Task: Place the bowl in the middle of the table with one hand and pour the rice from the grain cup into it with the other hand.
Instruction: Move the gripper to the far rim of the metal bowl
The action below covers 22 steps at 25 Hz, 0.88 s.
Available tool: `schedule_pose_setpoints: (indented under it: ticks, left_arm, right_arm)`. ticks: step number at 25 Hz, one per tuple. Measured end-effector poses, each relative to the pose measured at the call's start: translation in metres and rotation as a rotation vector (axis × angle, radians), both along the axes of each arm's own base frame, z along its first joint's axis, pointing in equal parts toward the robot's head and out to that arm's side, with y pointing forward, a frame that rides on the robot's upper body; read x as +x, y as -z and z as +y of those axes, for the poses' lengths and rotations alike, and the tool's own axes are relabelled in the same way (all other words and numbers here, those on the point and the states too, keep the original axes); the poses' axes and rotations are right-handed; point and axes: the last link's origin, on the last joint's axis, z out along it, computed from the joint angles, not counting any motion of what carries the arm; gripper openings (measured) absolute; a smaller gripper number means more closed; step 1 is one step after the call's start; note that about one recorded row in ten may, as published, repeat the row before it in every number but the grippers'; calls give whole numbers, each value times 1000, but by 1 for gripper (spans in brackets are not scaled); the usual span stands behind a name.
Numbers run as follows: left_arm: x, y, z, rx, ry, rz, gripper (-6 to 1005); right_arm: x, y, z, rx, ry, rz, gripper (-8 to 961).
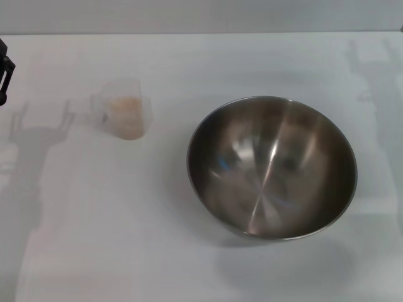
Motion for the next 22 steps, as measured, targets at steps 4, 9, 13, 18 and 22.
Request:
schedule_pose_setpoints:
  ticks: [4, 9, 13, 18, 22]
  left_arm:
    - [-1, -1, 0, 3, -4, 1, 832]
    - [-1, 0, -1, 3, -5, 0, 832]
    - [-2, 0, -1, 2, -8, 0, 831]
    - [-4, 0, -1, 2, -19, -2, 831]
    - [-5, 0, -2, 1, -25, -2, 830]
  right_arm:
    - [-1, 0, 1, 0, -3, 1, 755]
    - [-4, 0, 3, 0, -10, 1, 755]
    - [-6, 3, 6, -22, -4, 13, 755]
    - [-17, 7, 22, -124, 16, 42, 755]
    - [-31, 2, 40, -291, 55, 73, 755]
